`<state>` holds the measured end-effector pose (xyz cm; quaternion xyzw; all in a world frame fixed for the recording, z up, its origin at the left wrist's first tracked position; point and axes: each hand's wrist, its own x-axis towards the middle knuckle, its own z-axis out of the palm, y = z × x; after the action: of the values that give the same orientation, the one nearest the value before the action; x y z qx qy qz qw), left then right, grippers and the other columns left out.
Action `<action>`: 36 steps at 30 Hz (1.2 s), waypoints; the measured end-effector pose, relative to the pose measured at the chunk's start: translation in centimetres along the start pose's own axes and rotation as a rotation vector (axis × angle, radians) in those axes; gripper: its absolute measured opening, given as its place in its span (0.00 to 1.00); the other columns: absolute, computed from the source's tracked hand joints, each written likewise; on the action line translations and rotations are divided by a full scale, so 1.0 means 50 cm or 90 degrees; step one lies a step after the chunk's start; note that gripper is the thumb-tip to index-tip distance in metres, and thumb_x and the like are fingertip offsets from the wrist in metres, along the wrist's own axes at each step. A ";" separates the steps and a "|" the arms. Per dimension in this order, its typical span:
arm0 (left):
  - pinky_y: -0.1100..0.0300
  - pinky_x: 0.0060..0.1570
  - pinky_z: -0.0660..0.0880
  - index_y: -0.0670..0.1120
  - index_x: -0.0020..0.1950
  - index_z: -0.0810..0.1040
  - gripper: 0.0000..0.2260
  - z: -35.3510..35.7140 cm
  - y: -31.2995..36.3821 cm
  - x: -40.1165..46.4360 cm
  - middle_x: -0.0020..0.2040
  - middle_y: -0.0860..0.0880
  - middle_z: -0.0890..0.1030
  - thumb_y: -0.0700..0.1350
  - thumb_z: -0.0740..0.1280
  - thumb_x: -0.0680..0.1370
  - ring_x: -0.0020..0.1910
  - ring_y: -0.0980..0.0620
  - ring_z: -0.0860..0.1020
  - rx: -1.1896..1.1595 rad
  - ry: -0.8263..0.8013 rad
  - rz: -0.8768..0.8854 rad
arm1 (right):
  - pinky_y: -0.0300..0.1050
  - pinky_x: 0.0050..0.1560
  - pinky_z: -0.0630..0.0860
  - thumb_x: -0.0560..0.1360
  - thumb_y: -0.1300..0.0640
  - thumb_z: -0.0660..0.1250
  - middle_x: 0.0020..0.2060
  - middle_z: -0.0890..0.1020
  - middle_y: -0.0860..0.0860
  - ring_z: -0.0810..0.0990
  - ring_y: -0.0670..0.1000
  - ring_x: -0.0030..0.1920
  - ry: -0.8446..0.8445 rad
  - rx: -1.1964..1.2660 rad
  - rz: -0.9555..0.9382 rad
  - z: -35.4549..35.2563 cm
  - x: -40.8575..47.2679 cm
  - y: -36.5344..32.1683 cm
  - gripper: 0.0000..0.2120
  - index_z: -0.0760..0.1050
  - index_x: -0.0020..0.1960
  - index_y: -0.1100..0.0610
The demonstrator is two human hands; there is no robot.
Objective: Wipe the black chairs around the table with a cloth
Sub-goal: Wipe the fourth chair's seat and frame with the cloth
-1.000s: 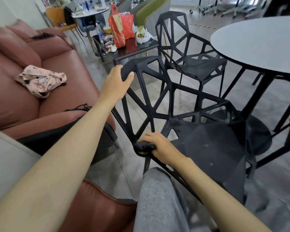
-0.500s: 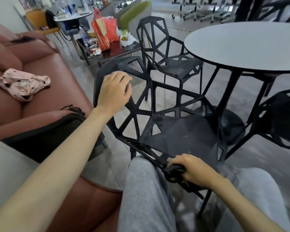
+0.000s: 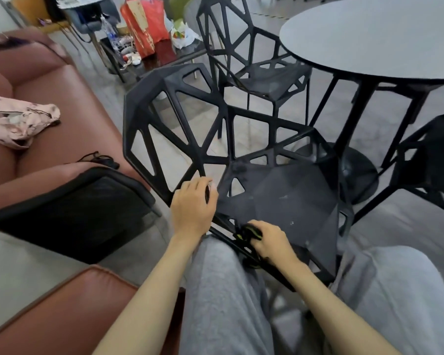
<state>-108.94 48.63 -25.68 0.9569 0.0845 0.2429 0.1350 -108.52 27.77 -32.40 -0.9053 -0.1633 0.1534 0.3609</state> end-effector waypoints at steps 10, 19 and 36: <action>0.54 0.53 0.72 0.50 0.62 0.81 0.14 0.024 -0.012 -0.001 0.56 0.55 0.83 0.52 0.59 0.85 0.56 0.52 0.79 0.068 0.003 -0.006 | 0.51 0.55 0.78 0.72 0.51 0.67 0.51 0.83 0.40 0.81 0.52 0.55 -0.059 0.034 -0.013 0.008 0.031 0.000 0.16 0.76 0.58 0.38; 0.53 0.58 0.72 0.51 0.65 0.80 0.17 0.019 -0.017 0.012 0.60 0.56 0.82 0.50 0.59 0.80 0.58 0.53 0.78 0.062 -0.034 0.006 | 0.51 0.43 0.70 0.75 0.57 0.66 0.49 0.76 0.51 0.79 0.62 0.49 -0.037 -0.170 -0.046 0.069 0.178 -0.043 0.12 0.73 0.58 0.50; 0.53 0.57 0.73 0.51 0.64 0.80 0.15 0.024 -0.011 0.000 0.57 0.55 0.83 0.48 0.62 0.80 0.57 0.53 0.78 0.082 -0.025 -0.008 | 0.53 0.52 0.78 0.69 0.60 0.65 0.49 0.80 0.42 0.80 0.54 0.54 -0.230 -0.147 -0.061 -0.069 0.052 0.074 0.19 0.76 0.55 0.41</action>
<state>-108.40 48.92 -26.86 0.9676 0.1033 0.2176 0.0762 -104.14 24.20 -33.02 -0.8896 -0.2847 0.2758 0.2267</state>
